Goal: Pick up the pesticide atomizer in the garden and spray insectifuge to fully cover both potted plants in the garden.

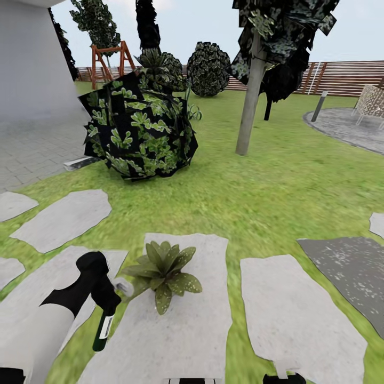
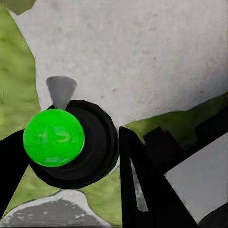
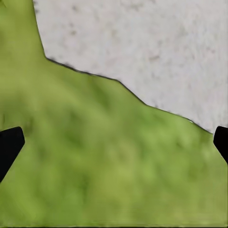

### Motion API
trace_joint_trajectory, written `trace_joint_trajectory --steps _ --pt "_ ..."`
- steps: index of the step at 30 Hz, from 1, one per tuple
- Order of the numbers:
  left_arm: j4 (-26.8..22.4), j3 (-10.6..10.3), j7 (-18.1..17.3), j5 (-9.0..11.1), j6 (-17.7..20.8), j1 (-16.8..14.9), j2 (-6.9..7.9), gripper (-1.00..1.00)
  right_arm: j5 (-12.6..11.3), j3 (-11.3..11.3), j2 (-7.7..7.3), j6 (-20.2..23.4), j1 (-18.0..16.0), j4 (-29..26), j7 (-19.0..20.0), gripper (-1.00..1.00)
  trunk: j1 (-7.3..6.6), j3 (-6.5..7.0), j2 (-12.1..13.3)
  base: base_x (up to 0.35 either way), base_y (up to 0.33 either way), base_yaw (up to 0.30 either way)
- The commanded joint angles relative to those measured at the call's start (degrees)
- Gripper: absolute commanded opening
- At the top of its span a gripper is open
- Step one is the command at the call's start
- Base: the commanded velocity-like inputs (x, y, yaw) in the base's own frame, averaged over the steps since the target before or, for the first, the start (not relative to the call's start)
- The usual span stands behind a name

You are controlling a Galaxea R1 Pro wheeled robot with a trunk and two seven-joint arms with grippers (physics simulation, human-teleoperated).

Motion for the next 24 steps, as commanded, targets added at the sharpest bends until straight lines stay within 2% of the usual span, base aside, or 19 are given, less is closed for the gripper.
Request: trace_joint_trajectory --steps 1,5,12,20,24 --pt "0.0 -0.2 0.2 -0.4 0.6 0.1 0.02 -1.00 0.5 0.1 -0.01 0.0 0.0 0.1 -0.3 1.00 -0.03 -0.04 0.0 -0.167 0.250 0.000" --pt "0.0 -0.1 1.6 -0.4 0.7 1.0 -0.03 -1.00 0.5 0.2 0.00 0.0 0.0 0.1 -0.3 1.00 -0.03 -0.04 0.0 -0.037 0.288 0.000" --pt "0.0 -0.2 1.0 -0.1 0.5 1.1 -0.19 -1.00 0.5 0.1 0.07 0.1 0.0 0.1 -0.3 1.00 -0.03 -0.04 0.0 0.121 0.290 -0.076" --pt "1.7 -0.6 0.7 0.0 0.1 1.5 -0.10 -1.00 0.5 0.1 0.07 0.1 0.0 0.0 -0.3 1.00 -0.03 -0.04 0.0 0.022 0.038 -0.283" --pt "2.5 -0.5 0.7 -0.1 0.1 1.5 0.13 -1.00 0.5 0.1 0.07 0.1 0.0 0.0 -0.3 1.00 -0.03 -0.04 0.0 0.000 0.001 -0.068"
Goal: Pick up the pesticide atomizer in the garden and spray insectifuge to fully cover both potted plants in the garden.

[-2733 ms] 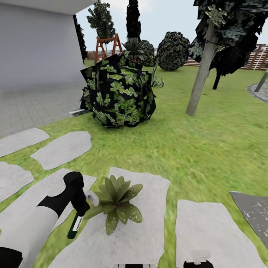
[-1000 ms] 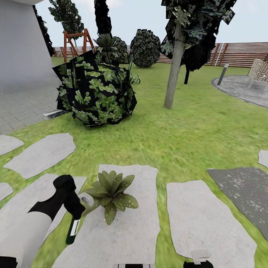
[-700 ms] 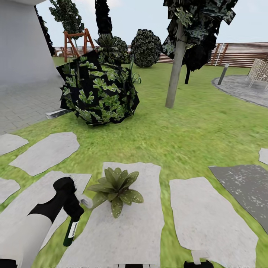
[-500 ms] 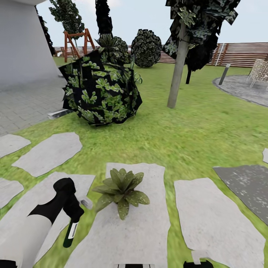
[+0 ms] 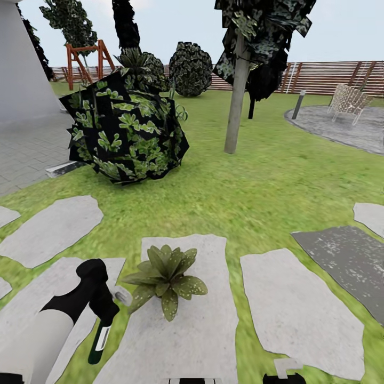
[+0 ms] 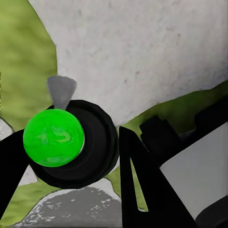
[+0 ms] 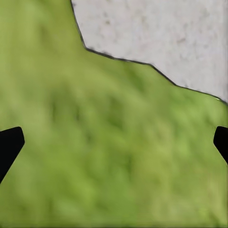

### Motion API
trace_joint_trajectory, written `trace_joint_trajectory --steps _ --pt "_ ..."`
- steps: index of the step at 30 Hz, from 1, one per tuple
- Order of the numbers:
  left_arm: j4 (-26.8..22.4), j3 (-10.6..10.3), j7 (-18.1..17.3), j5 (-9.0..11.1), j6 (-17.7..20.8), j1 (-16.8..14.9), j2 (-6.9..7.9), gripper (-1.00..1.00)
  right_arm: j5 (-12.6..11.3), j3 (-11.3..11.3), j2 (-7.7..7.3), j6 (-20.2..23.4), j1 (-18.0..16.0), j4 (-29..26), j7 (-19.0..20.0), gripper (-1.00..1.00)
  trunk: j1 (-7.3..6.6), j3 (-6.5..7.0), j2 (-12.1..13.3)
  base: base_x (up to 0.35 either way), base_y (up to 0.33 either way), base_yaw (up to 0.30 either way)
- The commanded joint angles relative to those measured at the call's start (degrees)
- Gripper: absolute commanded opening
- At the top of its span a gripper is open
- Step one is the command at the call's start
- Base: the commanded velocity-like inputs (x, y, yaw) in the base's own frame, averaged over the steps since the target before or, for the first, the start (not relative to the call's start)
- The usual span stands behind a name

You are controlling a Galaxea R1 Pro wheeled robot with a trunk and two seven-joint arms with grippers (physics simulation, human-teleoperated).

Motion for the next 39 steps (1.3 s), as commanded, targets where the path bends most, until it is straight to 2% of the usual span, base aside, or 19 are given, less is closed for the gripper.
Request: trace_joint_trajectory --steps 1,6,15,23,32,39 --pt "-0.1 -0.1 -0.5 -0.5 0.6 0.0 0.05 -1.00 0.5 0.1 -0.01 0.0 0.0 0.1 -0.3 1.00 -0.01 -0.05 0.0 0.000 0.000 -0.011" --pt "-0.1 -0.1 -0.3 -0.3 0.6 -0.1 -0.31 -1.00 0.5 0.1 -0.01 0.0 0.0 0.1 -0.3 1.00 -0.01 -0.05 0.0 0.000 0.000 -0.096" --pt "-0.9 0.1 -0.5 -0.4 0.7 -0.7 -0.03 -1.00 0.5 0.1 0.04 0.0 0.0 0.1 -0.3 1.00 -0.01 -0.05 0.0 -0.011 0.015 -0.213" --pt "-0.9 -0.1 -0.5 -0.7 0.7 -0.8 -0.24 -1.00 0.5 0.1 -0.09 -0.1 0.0 0.1 -0.3 1.00 -0.01 -0.05 0.0 -0.102 0.246 -0.008" --pt "-1.0 0.0 -0.4 -0.5 0.9 -0.7 -0.56 -1.00 0.5 0.1 -0.03 0.0 0.0 0.1 -0.3 1.00 -0.01 -0.05 0.0 0.153 0.269 -0.002" --pt "-1.0 0.0 -0.4 -0.4 0.7 -0.7 -0.34 -1.00 0.5 0.1 -0.01 0.0 0.0 0.1 -0.3 1.00 -0.01 -0.05 0.0 0.036 0.035 -0.237"
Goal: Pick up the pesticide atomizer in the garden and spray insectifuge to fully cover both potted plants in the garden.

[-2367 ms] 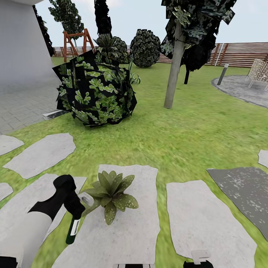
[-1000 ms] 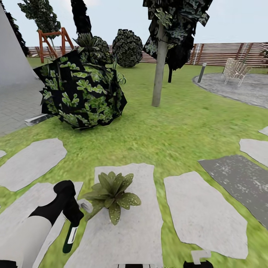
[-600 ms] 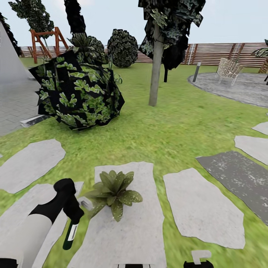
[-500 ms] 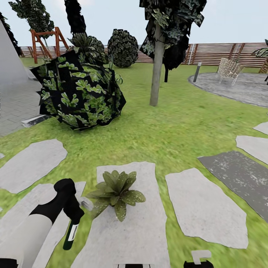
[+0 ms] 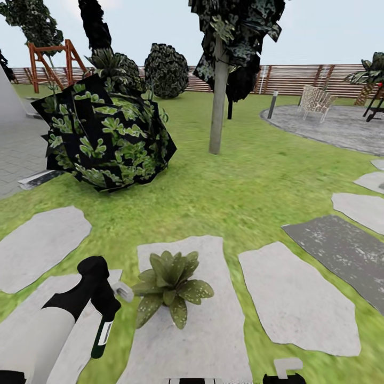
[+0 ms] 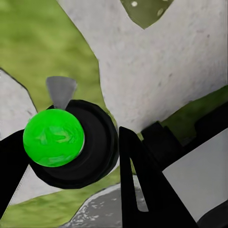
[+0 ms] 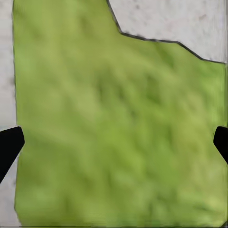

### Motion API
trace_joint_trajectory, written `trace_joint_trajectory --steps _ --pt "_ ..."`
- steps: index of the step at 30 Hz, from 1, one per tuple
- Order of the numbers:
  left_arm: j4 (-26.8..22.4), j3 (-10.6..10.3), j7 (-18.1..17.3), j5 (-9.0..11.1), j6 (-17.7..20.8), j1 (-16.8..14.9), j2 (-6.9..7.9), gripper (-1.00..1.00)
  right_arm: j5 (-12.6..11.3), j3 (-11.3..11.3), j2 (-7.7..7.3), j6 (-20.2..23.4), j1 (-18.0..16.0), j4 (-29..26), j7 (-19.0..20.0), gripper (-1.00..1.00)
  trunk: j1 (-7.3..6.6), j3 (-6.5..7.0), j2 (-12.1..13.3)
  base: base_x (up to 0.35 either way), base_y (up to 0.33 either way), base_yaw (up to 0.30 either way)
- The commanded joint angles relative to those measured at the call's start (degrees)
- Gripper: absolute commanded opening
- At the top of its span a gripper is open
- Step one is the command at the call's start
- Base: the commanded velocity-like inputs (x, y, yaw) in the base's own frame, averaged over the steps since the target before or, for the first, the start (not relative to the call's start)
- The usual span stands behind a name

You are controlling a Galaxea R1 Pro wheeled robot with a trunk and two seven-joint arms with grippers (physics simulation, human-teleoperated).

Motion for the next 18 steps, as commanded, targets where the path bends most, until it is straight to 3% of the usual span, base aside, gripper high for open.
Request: trace_joint_trajectory --steps 1,8,18 --pt "-0.1 -0.2 -0.5 -0.4 0.6 0.0 0.04 -1.00 0.5 0.1 0.00 0.0 0.0 0.1 -0.3 1.00 -0.01 -0.05 0.0 -0.060 0.053 -0.274" --pt "-0.2 -0.2 -0.5 -0.6 0.6 -0.3 0.24 -1.00 0.5 0.1 0.00 0.0 0.0 0.1 -0.3 1.00 -0.01 -0.05 0.0 -0.197 0.203 -0.258" --pt "-0.1 -0.4 -2.8 -0.7 0.5 -0.7 0.08 -1.00 0.4 0.1 0.05 0.0 0.0 0.0 -0.3 1.00 -0.01 -0.05 0.0 0.010 0.296 -0.062"
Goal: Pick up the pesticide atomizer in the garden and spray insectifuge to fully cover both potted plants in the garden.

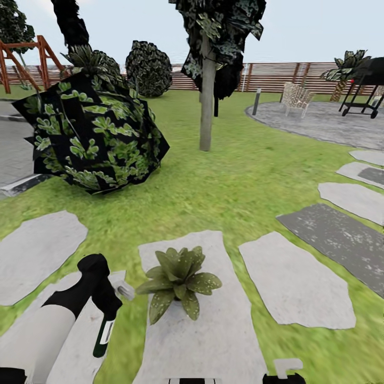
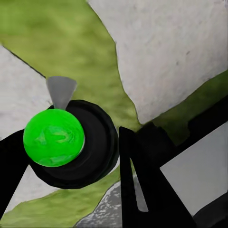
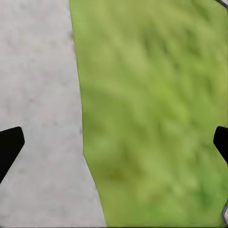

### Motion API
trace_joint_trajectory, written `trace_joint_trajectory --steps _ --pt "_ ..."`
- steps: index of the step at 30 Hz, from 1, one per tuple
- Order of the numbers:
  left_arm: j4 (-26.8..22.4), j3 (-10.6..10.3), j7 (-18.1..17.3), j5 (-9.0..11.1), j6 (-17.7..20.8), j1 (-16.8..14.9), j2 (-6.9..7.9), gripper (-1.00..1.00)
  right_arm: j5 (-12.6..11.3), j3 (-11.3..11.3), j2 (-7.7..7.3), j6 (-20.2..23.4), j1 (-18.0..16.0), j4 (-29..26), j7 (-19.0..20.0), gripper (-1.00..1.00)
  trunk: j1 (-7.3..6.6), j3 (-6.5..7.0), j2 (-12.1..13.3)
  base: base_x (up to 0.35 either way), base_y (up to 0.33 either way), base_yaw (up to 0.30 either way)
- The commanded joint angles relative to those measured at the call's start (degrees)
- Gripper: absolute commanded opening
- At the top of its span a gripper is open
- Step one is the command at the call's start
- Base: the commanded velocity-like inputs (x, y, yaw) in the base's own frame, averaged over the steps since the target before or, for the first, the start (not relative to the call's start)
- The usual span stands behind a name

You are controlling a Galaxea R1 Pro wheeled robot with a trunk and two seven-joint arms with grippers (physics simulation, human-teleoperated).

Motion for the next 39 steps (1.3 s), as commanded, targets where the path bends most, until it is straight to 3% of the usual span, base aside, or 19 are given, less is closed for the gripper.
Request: trace_joint_trajectory --steps 1,10,13,17,23,30,39 --pt "0.0 -0.2 -0.5 -0.4 0.5 -0.5 0.14 -1.00 0.5 0.1 0.01 0.0 0.0 0.1 -0.3 1.00 0.00 -0.05 0.0 0.106 0.303 -0.242" --pt "0.7 -0.9 -0.5 -0.5 -3.1 -3.8 0.23 -1.00 0.5 0.1 -0.05 0.0 0.0 0.0 -0.3 1.00 0.00 -0.05 0.0 0.080 0.303 -0.282" --pt "0.8 -4.2 -0.5 -1.1 -3.4 -3.9 0.40 -1.00 0.5 0.1 -0.06 0.0 0.0 0.0 -0.3 1.00 0.00 -0.05 0.0 -0.120 0.291 -0.288" --pt "0.8 -6.2 -0.5 -1.4 -3.4 -3.7 0.34 -1.00 0.5 0.0 -0.06 0.0 0.0 0.0 -0.4 1.00 0.00 -0.05 0.0 -0.177 0.282 -0.288" --pt "0.8 -6.5 -0.5 -1.4 -3.4 -3.4 -0.09 -1.00 0.5 0.0 -0.06 0.0 0.0 0.0 -0.4 1.00 0.00 -0.05 0.0 -0.067 0.287 -0.288" --pt "0.8 -6.3 -0.5 -1.4 -3.4 -3.8 -0.51 -1.00 0.5 0.0 -0.06 0.0 0.0 0.0 -0.4 1.00 0.00 -0.05 0.0 0.200 0.242 -0.288" --pt "0.4 -6.3 -0.5 -1.6 -2.9 -3.2 -0.46 -1.00 0.5 0.1 -0.06 0.0 0.0 0.0 -0.4 1.00 0.00 -0.05 0.0 0.044 0.022 -0.288"
